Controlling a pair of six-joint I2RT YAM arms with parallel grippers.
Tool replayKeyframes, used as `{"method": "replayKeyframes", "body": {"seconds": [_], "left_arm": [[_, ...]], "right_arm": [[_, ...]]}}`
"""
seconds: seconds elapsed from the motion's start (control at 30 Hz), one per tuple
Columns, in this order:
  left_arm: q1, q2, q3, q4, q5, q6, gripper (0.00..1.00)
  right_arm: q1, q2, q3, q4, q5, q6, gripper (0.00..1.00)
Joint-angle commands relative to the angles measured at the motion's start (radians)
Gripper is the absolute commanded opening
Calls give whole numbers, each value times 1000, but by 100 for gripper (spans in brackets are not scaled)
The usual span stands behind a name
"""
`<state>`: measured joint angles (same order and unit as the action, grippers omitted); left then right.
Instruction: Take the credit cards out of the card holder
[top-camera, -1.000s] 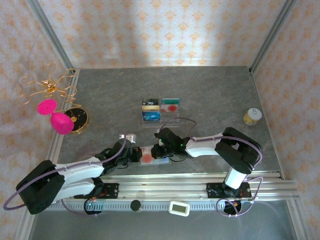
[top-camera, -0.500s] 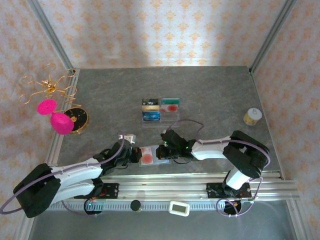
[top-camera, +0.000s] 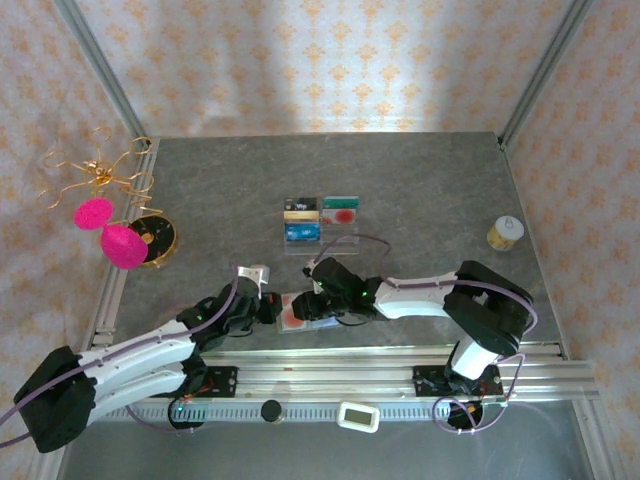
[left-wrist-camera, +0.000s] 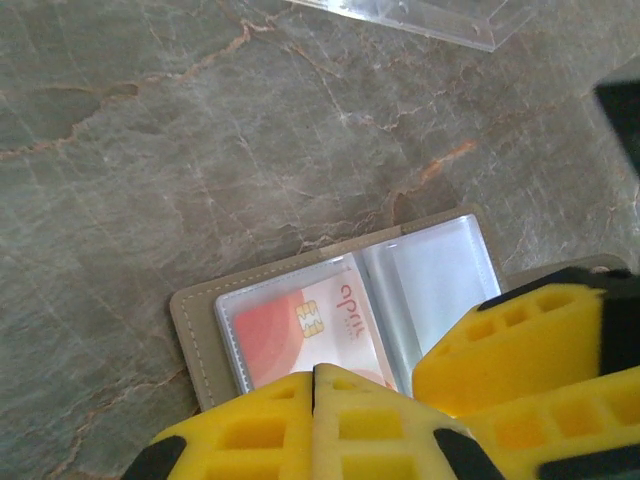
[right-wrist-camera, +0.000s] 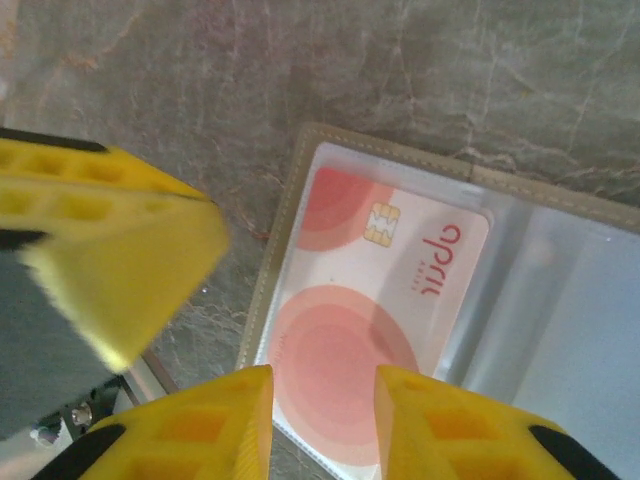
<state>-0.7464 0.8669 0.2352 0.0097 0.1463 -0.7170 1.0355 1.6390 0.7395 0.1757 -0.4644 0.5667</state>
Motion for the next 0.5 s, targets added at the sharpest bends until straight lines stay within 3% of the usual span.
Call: {"method": "replayKeyframes", "body": {"seconds": [0.0,0.47], "left_arm": [[-5,-32,33,-64,-49,-2,5],[-4,-46,33,-72,-53,-1,3]], "right_arm": [[4,22,26,-20,17,-25,29],[9,51,29,-43,39,-19,28]]}}
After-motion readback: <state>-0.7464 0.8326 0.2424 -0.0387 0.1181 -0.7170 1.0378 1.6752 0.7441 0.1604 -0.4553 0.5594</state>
